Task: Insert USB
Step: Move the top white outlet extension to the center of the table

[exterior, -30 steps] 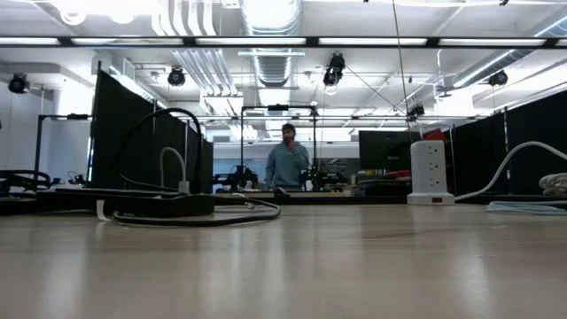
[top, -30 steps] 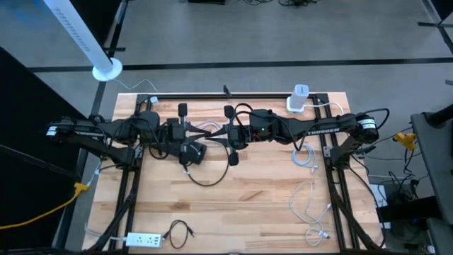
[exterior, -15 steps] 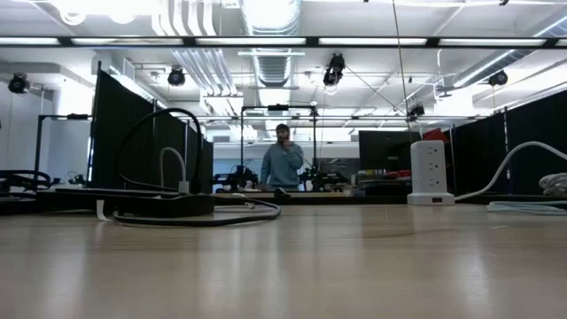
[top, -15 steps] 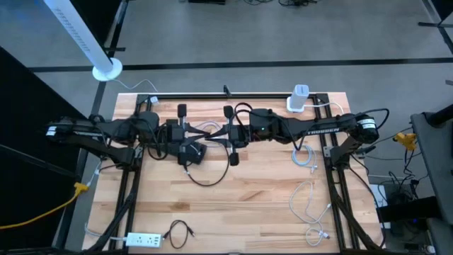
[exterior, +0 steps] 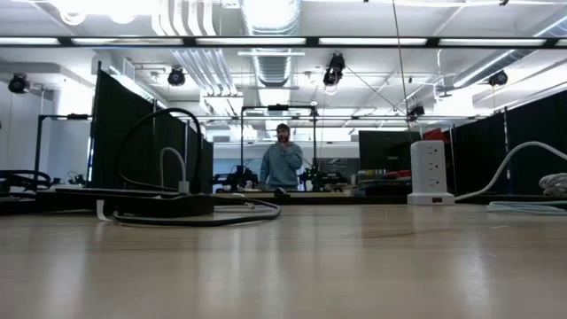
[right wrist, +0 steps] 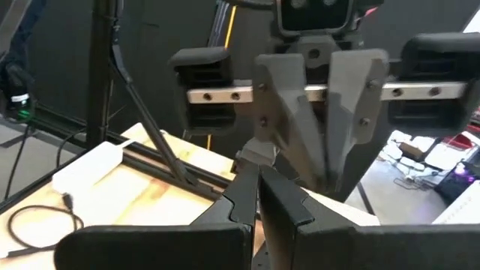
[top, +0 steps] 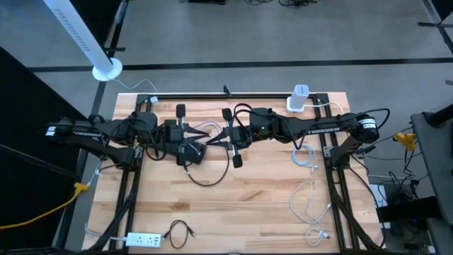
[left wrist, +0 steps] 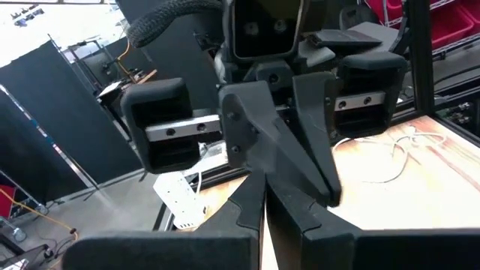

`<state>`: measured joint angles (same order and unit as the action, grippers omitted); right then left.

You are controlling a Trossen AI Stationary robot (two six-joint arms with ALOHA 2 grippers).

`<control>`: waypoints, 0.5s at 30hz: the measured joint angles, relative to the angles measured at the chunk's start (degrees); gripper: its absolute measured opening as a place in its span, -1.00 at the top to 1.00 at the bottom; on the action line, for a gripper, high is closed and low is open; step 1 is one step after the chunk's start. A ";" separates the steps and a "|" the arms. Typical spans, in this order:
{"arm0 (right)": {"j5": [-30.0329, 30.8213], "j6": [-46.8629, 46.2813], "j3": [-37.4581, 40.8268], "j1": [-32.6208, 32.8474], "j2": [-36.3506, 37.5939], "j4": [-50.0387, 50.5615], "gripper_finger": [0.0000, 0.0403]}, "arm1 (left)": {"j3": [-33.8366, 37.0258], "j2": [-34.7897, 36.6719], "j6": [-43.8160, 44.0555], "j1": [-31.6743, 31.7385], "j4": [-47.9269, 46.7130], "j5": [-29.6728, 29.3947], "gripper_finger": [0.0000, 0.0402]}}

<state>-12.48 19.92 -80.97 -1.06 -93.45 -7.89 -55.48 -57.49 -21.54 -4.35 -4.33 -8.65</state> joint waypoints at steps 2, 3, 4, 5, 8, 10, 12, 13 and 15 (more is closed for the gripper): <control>-0.28 0.02 0.00 0.00 0.00 0.09 1.00 | 0.00 0.00 0.00 0.04 0.34 -0.10 1.00; -0.26 0.04 0.00 0.00 0.00 -0.04 1.00 | 0.00 0.00 0.01 0.04 0.53 -0.09 1.00; -0.17 0.10 0.00 0.00 0.00 -0.20 1.00 | 0.00 0.02 0.04 0.04 0.69 0.13 1.00; 0.51 0.21 -0.02 0.00 0.00 -0.35 1.00 | 0.00 0.02 0.27 0.08 0.74 0.71 1.00; 5.00 0.37 -0.02 0.00 0.00 -0.68 1.00 | 0.00 -0.04 1.18 0.08 0.52 2.23 1.00; 6.41 1.04 -0.02 -0.04 0.00 -0.79 1.00 | 0.00 -0.11 1.48 0.13 0.54 2.22 1.00; 6.34 1.93 -0.02 -0.04 0.00 -0.81 1.00 | 0.00 -0.11 1.49 0.13 0.62 2.14 1.00; 6.30 1.94 -0.02 -0.04 0.00 -0.83 1.00 | 0.00 -0.11 1.46 0.13 0.63 2.27 1.00; 5.78 1.66 -0.02 -0.04 0.00 -0.84 1.00 | 0.00 0.03 1.15 0.13 0.57 2.17 1.00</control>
<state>-6.70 21.58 -80.99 -1.10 -93.45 -8.73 -55.48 -57.46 -20.39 -4.23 -3.77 -6.48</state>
